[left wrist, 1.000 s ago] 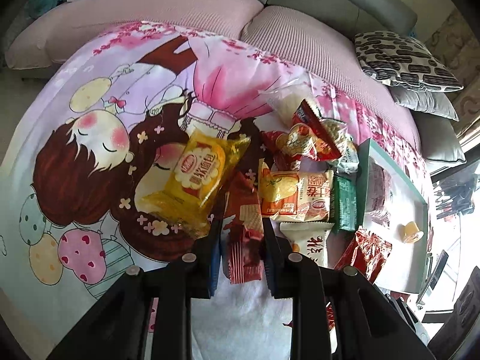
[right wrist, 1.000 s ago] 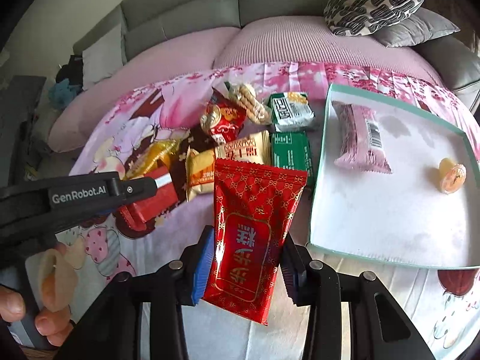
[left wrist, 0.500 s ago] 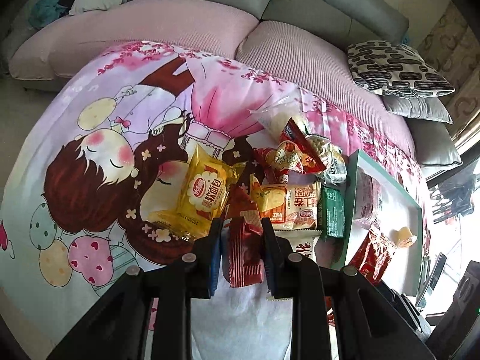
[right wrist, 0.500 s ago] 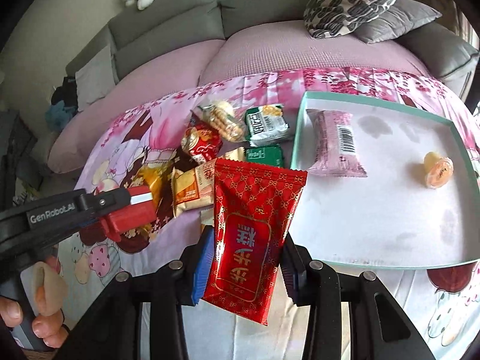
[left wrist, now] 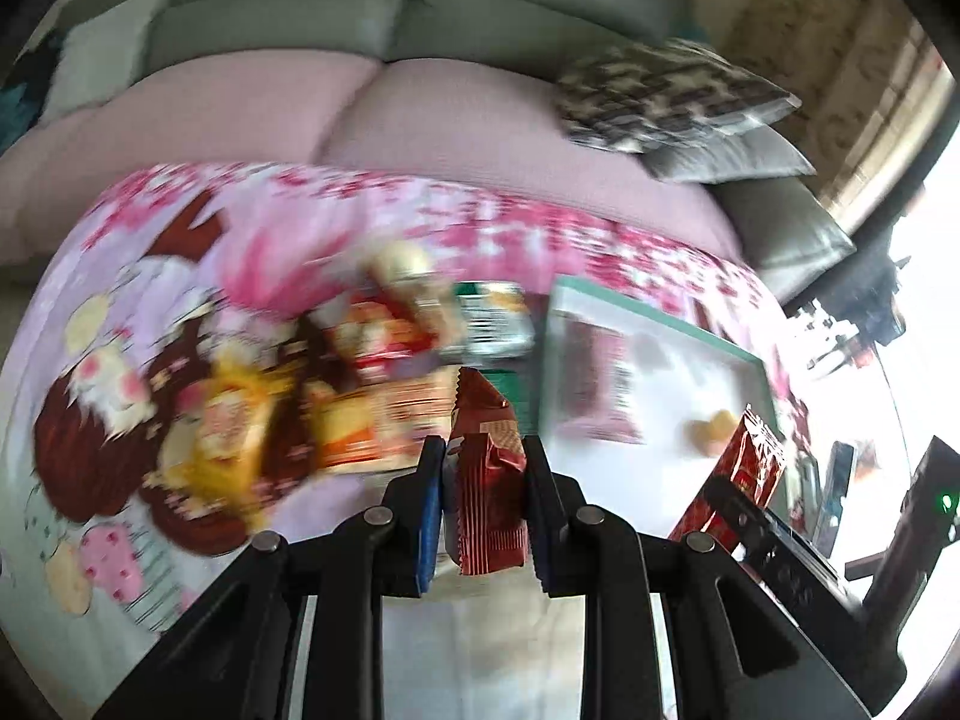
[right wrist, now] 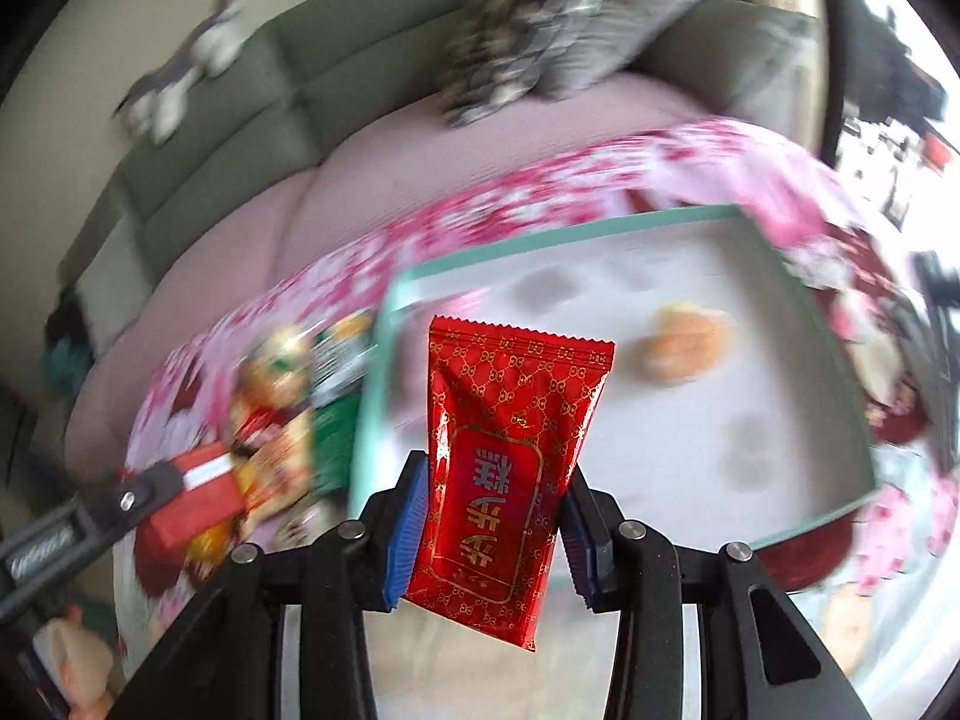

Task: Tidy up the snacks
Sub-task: 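Carry both packets to the tray and open both grippers to release, then move both tools back over the snack pile, then grasp the yellow bread bag with the left gripper while the right grasps the white-and-red pastry packet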

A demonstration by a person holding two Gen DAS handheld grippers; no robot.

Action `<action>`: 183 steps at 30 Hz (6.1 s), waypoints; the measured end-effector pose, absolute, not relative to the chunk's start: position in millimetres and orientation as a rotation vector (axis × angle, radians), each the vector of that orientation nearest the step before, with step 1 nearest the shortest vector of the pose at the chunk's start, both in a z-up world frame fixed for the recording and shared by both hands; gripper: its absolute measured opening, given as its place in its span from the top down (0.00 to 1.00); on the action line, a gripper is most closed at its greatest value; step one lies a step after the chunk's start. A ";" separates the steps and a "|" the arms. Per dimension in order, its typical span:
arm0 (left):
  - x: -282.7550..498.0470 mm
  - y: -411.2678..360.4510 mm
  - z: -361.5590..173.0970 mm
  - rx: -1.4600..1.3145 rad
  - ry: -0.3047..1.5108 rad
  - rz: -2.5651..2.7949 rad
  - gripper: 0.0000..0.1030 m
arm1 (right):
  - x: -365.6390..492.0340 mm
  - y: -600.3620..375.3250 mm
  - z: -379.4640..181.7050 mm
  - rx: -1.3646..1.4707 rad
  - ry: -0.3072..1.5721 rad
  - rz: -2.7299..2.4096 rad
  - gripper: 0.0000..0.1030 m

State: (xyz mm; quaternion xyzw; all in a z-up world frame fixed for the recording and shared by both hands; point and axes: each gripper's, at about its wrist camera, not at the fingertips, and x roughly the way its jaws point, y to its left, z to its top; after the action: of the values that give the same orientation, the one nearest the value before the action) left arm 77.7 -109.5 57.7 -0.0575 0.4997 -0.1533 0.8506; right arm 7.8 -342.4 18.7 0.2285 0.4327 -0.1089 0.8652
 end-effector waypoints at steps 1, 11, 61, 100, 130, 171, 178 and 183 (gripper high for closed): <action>77.2 -121.0 58.9 -0.104 1.048 -0.342 0.75 | 3.7 -355.4 17.5 0.496 0.899 -0.269 0.58; 76.9 -211.7 33.2 0.031 1.092 -0.475 0.75 | -11.8 -433.6 8.2 0.582 0.858 -0.455 0.58; 97.7 -163.6 -20.5 0.121 1.106 -0.136 0.06 | 10.4 -399.8 -16.1 0.454 0.985 -0.375 0.00; 123.1 -31.1 9.4 0.056 1.126 0.145 0.06 | 51.1 -281.1 10.0 0.202 1.090 -0.282 0.00; 137.2 8.0 -23.9 -0.008 1.233 0.155 0.06 | 76.5 -142.8 -39.9 0.022 1.212 -0.073 0.04; 161.9 -13.3 -68.5 -0.003 1.318 0.086 0.60 | 93.4 -152.6 -63.0 0.062 1.240 0.075 0.46; 155.6 -9.6 -54.9 -0.003 1.280 0.098 0.62 | 87.1 -157.7 -46.3 0.093 1.214 0.098 0.46; 142.6 -17.0 -36.1 0.004 1.246 0.104 0.62 | 78.9 -161.1 -29.9 0.110 1.175 0.110 0.46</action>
State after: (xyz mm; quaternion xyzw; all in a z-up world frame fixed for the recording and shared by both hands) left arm 142.6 -17.0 -36.1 0.0017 0.5834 0.0485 0.8108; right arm 78.9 -161.1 -29.9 0.0518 0.5539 0.0517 0.8294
